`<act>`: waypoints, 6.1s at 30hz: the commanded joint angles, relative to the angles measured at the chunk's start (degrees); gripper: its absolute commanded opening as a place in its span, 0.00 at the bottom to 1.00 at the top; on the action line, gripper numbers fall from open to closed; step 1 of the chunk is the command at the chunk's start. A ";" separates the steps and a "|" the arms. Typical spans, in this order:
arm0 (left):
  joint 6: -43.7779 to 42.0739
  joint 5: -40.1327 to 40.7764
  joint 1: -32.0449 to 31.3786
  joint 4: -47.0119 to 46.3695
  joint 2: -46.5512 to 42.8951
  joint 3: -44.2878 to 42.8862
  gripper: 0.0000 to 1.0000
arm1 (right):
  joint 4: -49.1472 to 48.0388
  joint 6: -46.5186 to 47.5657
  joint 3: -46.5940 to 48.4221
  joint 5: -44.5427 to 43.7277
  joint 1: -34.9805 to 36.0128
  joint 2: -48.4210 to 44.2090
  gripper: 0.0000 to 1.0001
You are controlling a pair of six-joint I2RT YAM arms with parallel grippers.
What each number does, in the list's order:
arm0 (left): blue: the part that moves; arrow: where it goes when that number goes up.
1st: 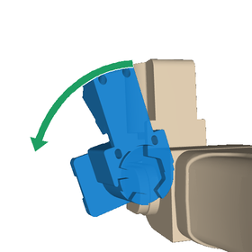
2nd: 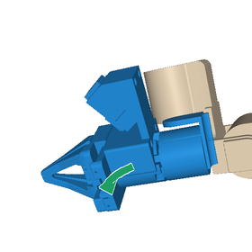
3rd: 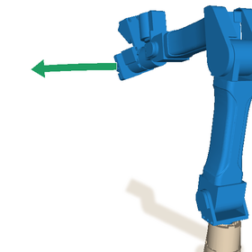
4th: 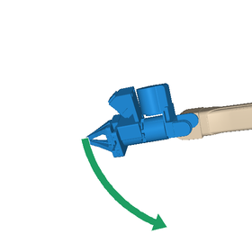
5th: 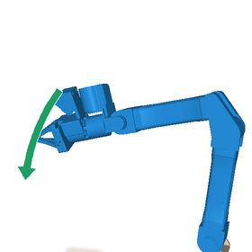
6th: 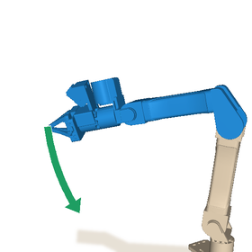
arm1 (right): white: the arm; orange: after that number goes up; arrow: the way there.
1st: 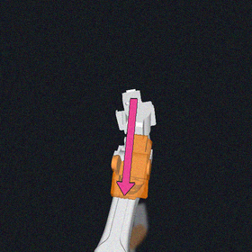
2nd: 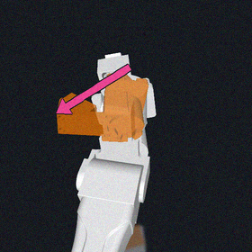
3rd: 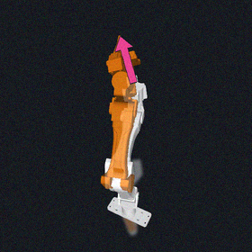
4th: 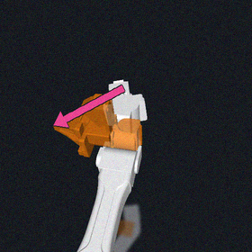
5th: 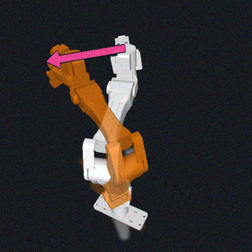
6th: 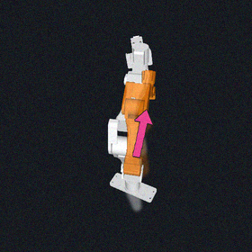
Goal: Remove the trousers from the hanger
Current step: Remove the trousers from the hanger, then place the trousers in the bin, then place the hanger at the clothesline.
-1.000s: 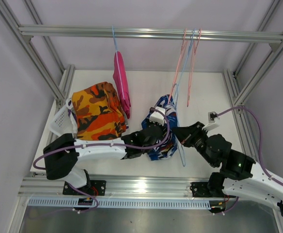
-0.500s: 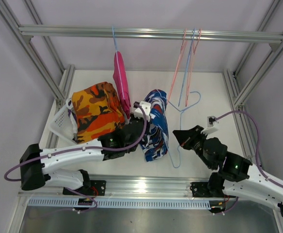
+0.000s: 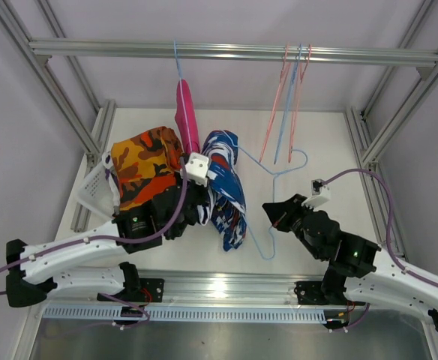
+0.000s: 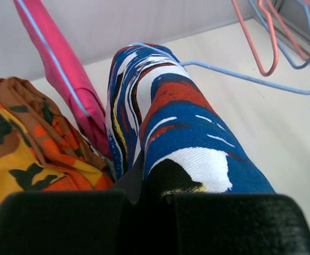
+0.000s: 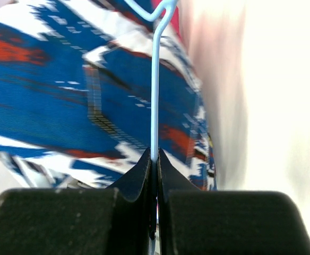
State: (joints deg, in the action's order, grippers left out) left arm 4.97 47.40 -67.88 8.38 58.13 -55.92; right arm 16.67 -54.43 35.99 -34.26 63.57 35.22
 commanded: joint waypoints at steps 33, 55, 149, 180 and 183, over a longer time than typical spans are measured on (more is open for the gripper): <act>-15.17 4.72 -0.06 -3.72 -11.28 -29.24 0.01 | -9.01 1.70 -6.36 7.17 -14.87 10.83 0.00; -27.29 11.05 -0.15 -15.23 -18.04 -23.54 0.01 | -13.76 3.90 -10.59 12.73 -22.53 13.29 0.00; 9.97 -7.50 21.29 23.35 -8.29 -15.19 0.99 | 10.55 15.04 -5.24 9.75 -29.38 -5.06 0.00; 2.85 -10.22 27.80 5.24 -22.35 6.17 1.00 | 25.43 43.53 38.36 -6.43 -29.29 12.76 0.00; 2.85 -10.57 27.80 4.89 -23.15 6.44 0.99 | 25.17 47.04 40.65 -6.61 -29.29 14.26 0.00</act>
State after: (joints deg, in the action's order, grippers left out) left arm 8.49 36.84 -40.69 15.64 35.83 -50.13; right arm 41.28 -14.59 73.36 -38.52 34.33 48.47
